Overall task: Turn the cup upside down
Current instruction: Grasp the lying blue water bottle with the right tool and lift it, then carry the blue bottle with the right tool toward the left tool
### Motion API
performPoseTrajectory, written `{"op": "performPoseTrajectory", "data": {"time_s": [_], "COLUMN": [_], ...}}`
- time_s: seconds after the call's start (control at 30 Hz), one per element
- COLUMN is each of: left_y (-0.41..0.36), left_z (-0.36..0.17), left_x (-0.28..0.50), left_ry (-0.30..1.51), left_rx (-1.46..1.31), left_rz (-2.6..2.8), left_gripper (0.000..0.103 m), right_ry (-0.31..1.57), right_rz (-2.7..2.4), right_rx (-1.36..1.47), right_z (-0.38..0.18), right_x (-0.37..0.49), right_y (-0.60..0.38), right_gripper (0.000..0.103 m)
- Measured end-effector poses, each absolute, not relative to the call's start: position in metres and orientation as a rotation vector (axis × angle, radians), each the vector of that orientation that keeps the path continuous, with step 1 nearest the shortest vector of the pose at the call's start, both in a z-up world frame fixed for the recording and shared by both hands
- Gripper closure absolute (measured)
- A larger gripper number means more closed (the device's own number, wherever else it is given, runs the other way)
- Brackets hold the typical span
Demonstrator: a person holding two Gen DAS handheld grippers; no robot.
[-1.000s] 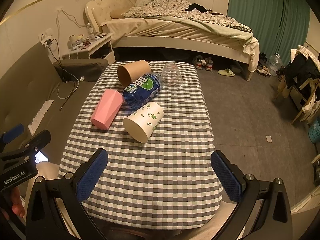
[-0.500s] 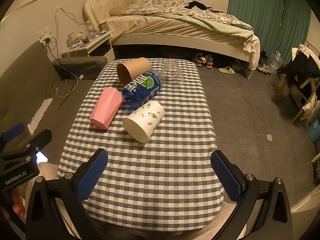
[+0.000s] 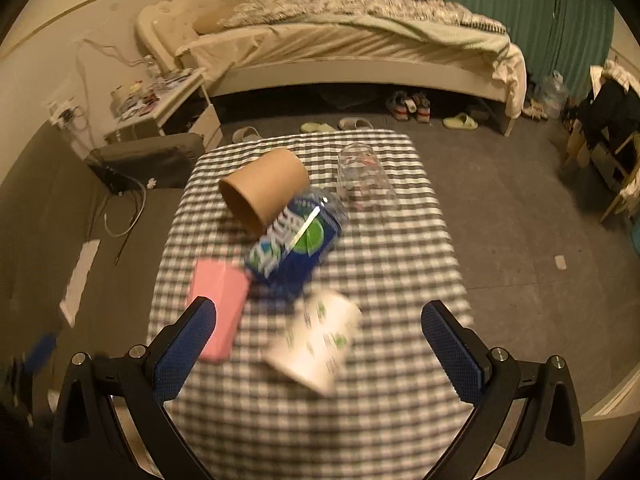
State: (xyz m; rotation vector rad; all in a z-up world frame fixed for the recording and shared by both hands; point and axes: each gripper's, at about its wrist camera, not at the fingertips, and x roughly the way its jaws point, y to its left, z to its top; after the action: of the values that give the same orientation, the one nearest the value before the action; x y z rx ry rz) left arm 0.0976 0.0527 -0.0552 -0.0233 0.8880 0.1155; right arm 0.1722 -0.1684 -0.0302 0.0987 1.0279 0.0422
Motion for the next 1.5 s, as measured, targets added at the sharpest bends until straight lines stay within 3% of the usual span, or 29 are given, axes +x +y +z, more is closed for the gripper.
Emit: {"op": "performPoseTrajectory", "data": {"time_s": [0.23,0.37,0.6,0.63,0.7,0.77,0.93,1.27,1.5], "left_y": [0.068,0.076,0.08,0.08,0.08,0.081,0.079,0.061,0.052], "left_z": [-0.084,-0.1,-0.115,-0.116,-0.115,-0.113,-0.097,-0.045,-0.043], "left_x": [0.117,0.123,0.128,0.128,0.127,0.125,0.118,0.077,0.034], "left_ry": [0.947,0.979,1.017,1.02,1.021,1.018,0.993,0.903,0.908], "left_rx": [-0.012,-0.023,-0.035,-0.032,-0.028,-0.026,-0.028,-0.034,-0.025], "left_rz": [0.128,0.136,0.139,0.139,0.138,0.141,0.147,0.135,0.13], "left_gripper": [0.0,0.0,0.0,0.0,0.0,0.0,0.0,0.0,0.0], "right_ry": [1.129,1.209,1.264,1.278,1.31,1.318,1.283,1.097,1.107], "right_rz": [0.007,-0.01,0.039,0.045,0.059,0.069,0.089,0.196,0.197], "right_rx": [0.107,0.134,0.195,0.208,0.23,0.234,0.243,0.168,0.068], "right_z": [-0.081,-0.113,-0.132,-0.135,-0.143,-0.147,-0.127,-0.015,-0.017], "right_x": [0.25,0.269,0.283,0.284,0.287,0.287,0.274,0.186,0.099], "right_y": [-0.149,-0.149,-0.142,-0.142,-0.141,-0.139,-0.142,-0.148,-0.152], "right_gripper": [0.002,0.011,0.011,0.013,0.028,0.03,0.032,0.034,0.034]}}
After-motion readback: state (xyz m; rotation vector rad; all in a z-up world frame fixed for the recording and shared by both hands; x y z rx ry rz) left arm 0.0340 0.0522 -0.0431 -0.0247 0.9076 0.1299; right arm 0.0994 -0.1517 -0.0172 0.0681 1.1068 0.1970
